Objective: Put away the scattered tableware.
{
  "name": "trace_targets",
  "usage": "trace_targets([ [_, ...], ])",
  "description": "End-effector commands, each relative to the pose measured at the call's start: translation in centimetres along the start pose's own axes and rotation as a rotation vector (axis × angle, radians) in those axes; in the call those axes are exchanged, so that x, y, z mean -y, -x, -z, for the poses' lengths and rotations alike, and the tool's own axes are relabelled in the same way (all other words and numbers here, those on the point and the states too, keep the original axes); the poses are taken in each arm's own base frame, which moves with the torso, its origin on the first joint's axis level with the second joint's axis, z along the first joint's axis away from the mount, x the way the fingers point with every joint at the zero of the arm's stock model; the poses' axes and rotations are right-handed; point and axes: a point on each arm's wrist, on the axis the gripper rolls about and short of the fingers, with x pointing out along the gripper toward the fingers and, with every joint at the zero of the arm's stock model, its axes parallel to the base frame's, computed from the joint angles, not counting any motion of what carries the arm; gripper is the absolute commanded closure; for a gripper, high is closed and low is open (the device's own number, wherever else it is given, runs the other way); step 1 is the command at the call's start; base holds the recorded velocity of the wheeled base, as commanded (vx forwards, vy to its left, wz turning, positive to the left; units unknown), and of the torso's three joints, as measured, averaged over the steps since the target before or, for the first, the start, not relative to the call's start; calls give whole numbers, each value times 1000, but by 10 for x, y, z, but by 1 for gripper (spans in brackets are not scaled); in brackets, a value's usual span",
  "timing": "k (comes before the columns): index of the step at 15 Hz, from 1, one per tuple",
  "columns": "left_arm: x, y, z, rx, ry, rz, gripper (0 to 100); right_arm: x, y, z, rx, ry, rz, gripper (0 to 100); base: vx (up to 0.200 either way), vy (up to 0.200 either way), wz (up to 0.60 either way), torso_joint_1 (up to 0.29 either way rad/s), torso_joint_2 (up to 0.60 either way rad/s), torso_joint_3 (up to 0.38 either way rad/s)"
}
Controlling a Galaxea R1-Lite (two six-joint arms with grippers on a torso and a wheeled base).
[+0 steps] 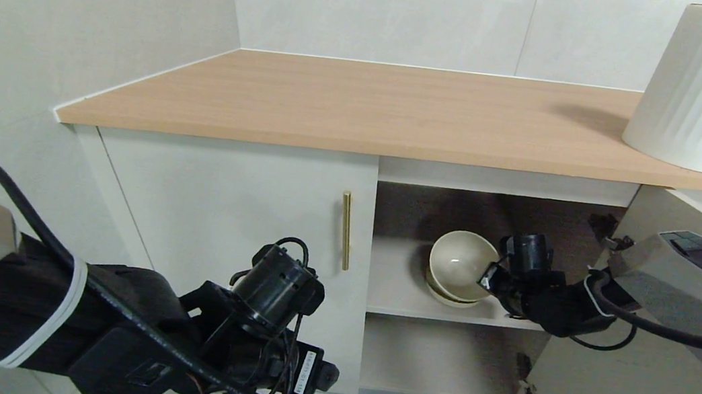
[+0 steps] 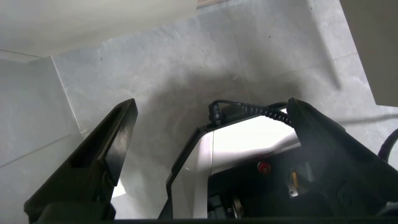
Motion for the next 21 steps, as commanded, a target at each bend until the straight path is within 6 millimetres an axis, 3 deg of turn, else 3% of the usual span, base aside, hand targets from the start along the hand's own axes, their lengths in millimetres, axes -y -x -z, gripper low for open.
trace_targets([
  [1,0,0,0,0,0,0,0,-1,1,1,-1,1,-3,100,0,0,0,0,0,0],
  [9,0,0,0,1,0,0,0,-1,-1,3,-6,9,0,100,0,0,0,0,0,0],
  [10,0,0,0,1,0,0,0,0,-1,3,-7,9,0,0,0,0,0,0,0,0],
  [18,0,1,-1,5,2,2,0,-5,13,3,-46,27,7,0,0,0,0,0,0,0],
  [20,0,6,-3,23,7,4,0,-9,29,0,-56,38,-6,0,0,0,0,0,0,0],
  [21,-3,18,-7,62,20,7,0,-16,57,0,-64,91,-37,0,0,0,0,0,0,0],
])
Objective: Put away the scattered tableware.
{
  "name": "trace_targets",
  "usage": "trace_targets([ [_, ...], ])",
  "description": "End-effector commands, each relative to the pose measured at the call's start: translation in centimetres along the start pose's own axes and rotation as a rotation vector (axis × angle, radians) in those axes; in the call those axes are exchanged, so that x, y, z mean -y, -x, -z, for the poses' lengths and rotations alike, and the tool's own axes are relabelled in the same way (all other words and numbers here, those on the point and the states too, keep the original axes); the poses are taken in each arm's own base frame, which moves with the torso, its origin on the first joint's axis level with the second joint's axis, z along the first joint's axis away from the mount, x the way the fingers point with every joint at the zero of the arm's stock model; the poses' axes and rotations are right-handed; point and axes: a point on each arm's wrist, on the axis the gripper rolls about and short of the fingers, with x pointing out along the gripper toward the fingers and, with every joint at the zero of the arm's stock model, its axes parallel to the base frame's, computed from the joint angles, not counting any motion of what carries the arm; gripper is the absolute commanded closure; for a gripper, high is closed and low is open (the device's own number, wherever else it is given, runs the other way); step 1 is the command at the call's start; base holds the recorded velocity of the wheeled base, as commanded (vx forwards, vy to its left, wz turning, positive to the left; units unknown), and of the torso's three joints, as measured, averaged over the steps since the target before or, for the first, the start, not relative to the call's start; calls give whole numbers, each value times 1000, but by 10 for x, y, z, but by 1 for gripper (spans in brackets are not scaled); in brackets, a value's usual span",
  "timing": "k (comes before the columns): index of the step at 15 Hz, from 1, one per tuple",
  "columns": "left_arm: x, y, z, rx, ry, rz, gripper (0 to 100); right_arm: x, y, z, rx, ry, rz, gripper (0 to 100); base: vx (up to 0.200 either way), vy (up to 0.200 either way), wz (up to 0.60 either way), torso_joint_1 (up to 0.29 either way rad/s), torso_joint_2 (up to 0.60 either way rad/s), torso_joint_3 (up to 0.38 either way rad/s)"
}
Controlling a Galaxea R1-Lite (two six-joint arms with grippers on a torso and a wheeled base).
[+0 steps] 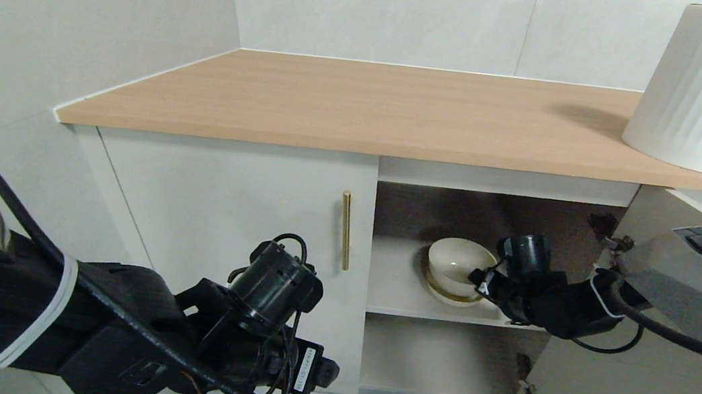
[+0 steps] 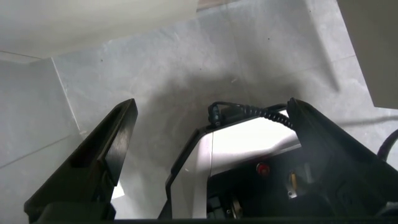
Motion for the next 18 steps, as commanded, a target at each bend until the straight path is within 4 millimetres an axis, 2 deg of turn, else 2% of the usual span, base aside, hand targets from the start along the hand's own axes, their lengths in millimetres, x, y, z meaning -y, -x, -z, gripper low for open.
trace_targets([
  [1,-7,22,-9,72,28,9,0,-12,53,-5,10,79,-59,0,0,0,0,0,0,0],
  [3,-23,64,-19,186,78,28,0,-9,117,-6,-23,173,-169,0,0,0,0,0,0,0],
  [6,-42,130,-18,348,134,75,0,17,213,-10,-64,331,-350,0,0,0,0,0,0,0],
  [8,-55,154,-9,415,160,88,0,29,265,-15,-81,359,-392,0,0,0,0,0,0,0],
  [10,-67,167,2,447,148,90,0,40,306,-12,-117,401,-425,0,0,0,0,0,0,0],
  [11,-71,171,4,461,141,92,0,45,318,-10,-133,416,-436,0,0,0,0,0,0,0],
  [13,-72,178,4,483,134,107,0,56,329,-8,-157,425,-426,0,0,0,0,0,0,0],
  [18,-70,161,0,426,129,86,0,57,317,1,-194,442,-380,0,0,0,0,0,0,0],
])
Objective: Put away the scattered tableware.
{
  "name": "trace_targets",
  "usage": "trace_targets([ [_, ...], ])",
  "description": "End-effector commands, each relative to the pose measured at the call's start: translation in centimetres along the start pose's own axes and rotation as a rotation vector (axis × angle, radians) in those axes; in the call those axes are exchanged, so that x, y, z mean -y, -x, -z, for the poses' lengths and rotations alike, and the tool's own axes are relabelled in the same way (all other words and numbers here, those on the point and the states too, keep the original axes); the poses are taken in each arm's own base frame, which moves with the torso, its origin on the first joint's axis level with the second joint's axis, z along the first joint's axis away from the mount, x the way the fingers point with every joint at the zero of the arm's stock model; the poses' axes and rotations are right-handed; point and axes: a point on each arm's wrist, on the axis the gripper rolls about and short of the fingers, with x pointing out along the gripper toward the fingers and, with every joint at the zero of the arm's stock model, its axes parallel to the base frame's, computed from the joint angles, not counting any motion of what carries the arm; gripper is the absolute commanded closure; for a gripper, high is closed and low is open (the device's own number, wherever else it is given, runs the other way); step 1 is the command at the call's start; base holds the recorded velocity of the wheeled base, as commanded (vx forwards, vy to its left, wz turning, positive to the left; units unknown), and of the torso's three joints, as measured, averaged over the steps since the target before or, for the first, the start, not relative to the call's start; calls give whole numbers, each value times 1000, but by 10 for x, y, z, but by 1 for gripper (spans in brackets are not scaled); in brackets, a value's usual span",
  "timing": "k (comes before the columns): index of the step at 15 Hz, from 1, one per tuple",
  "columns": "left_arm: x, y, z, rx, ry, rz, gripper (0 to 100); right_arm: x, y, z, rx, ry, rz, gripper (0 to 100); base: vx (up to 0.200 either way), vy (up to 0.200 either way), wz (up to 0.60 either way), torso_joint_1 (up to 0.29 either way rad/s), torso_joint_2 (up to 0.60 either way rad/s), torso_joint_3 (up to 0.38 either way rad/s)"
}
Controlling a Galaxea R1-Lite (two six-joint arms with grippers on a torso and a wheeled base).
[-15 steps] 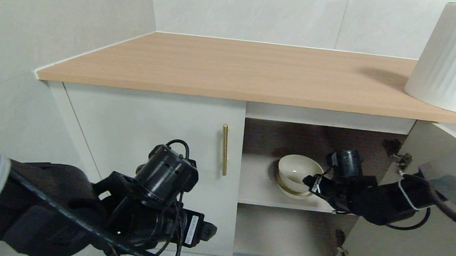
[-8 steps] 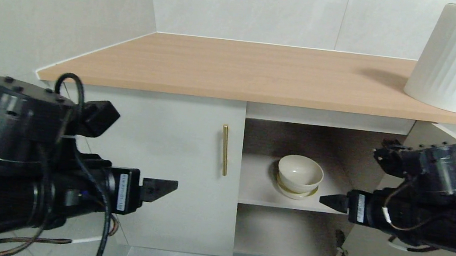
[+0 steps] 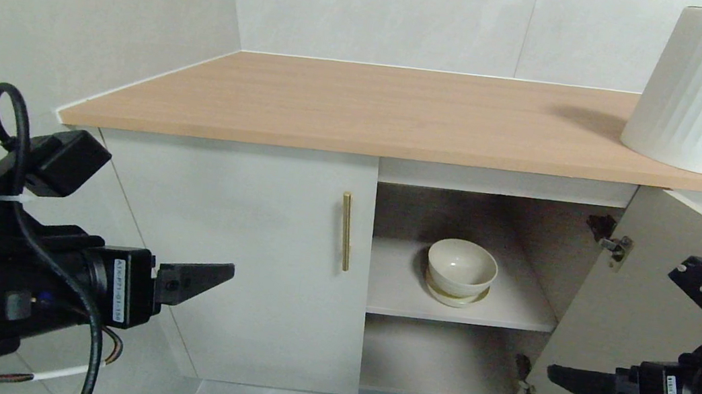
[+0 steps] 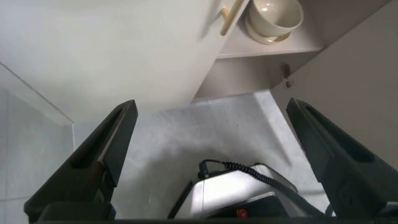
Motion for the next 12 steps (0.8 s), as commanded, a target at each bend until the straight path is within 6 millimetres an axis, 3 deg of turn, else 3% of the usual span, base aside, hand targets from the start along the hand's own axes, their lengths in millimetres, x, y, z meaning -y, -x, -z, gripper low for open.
trace_targets([
  [1,0,-6,2,-22,-3,-5,0,1,0,4,-9,17,2,0,0,0,0,0,0,0],
  [2,0,-8,2,-25,-3,-9,0,1,-1,4,-11,39,3,0,0,0,0,0,0,0],
  [12,1,-10,4,-38,-7,-10,0,2,4,5,2,43,28,0,-200,0,0,1,2,5],
])
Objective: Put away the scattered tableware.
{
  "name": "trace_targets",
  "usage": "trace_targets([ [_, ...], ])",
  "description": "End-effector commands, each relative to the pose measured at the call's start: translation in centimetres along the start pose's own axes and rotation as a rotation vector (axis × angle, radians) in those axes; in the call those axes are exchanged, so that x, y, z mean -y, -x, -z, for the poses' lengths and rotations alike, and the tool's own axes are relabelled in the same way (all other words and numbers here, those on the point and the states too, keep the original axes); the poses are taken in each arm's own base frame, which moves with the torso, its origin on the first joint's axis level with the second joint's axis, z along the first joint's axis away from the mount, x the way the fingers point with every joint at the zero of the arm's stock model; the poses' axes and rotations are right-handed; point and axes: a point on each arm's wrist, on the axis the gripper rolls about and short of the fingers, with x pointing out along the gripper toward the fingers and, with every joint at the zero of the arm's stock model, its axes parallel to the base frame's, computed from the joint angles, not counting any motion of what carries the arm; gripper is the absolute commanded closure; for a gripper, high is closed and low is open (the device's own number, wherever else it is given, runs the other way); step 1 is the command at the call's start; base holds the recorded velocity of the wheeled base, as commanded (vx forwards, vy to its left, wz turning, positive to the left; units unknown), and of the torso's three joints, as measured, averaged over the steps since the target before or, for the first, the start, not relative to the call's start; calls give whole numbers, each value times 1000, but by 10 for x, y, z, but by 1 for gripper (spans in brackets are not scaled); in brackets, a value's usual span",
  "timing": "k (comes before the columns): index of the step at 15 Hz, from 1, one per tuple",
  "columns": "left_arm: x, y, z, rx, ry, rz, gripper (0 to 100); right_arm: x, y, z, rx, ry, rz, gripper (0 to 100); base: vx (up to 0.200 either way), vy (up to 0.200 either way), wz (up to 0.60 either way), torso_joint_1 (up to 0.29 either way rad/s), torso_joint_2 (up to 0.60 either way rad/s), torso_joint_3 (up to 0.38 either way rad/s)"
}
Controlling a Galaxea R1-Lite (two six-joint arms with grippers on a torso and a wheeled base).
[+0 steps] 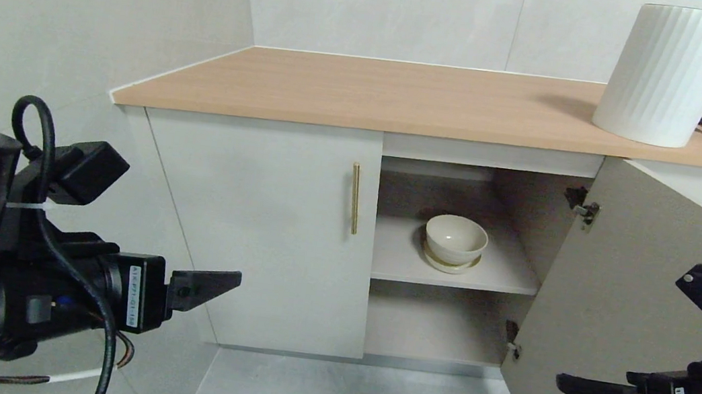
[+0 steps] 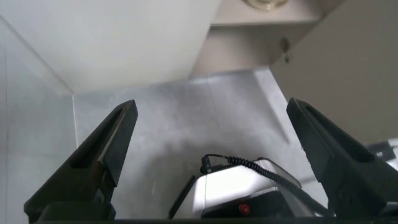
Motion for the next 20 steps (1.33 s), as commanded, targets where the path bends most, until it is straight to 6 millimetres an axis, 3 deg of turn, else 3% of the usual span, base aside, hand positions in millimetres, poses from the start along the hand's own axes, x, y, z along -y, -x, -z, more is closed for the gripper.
trace_targets([
  [1,0,-1,0,-4,0,-1,0,0,0,1,-13,1,4,0,-200,0,0,7,2,-7],
  [8,0,-1,1,-9,-2,1,0,1,-1,2,-25,6,9,0,-200,0,0,2,1,-1],
  [20,0,-1,1,-8,-13,-3,0,3,1,4,-43,7,56,0,0,-17,0,0,0,0],
])
